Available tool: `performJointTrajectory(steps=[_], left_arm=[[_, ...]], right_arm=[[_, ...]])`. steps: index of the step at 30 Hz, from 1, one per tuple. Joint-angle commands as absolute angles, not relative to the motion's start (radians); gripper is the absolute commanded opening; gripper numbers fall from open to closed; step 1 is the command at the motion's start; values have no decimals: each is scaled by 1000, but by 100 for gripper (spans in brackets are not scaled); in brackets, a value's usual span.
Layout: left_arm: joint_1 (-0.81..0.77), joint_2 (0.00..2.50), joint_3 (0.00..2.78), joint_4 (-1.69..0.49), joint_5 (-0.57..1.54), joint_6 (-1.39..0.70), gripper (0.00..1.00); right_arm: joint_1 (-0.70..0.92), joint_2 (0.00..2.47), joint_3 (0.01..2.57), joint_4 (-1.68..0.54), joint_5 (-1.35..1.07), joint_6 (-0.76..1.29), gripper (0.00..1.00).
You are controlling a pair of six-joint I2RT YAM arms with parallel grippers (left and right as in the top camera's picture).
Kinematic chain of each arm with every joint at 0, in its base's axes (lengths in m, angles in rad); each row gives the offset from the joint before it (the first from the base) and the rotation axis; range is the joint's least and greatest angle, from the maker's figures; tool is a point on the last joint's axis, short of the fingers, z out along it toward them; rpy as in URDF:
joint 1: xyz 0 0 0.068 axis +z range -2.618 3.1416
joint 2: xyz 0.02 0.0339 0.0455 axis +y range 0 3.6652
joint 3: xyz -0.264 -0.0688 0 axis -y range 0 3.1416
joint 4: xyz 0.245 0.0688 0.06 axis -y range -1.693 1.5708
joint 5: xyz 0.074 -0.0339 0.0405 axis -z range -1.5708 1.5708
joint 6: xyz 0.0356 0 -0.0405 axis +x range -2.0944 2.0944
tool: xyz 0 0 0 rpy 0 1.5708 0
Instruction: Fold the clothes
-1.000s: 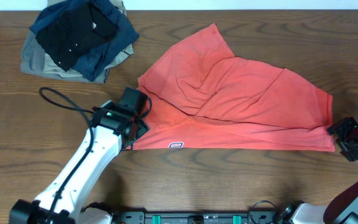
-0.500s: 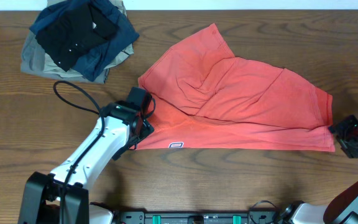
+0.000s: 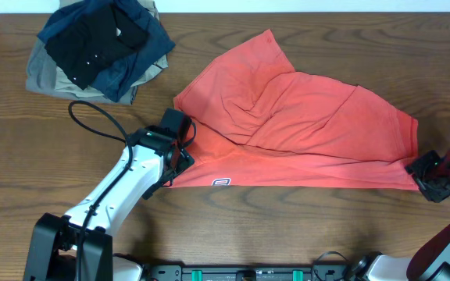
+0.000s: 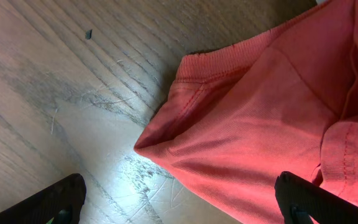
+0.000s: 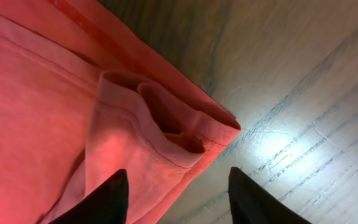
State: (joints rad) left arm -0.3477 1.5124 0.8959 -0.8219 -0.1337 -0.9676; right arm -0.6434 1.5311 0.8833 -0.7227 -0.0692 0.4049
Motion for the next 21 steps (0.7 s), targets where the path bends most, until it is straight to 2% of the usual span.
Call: performJointTrajectory(steps=[1,21], left_arm=[[-344,1516,887,-824,-134,-963,98],[-344,1516,887,-824,-135,-963,98]], right_arm=[[-634,1534,875,-716,-68,403,47],[-633,1534,809,-619,-94,403,46]])
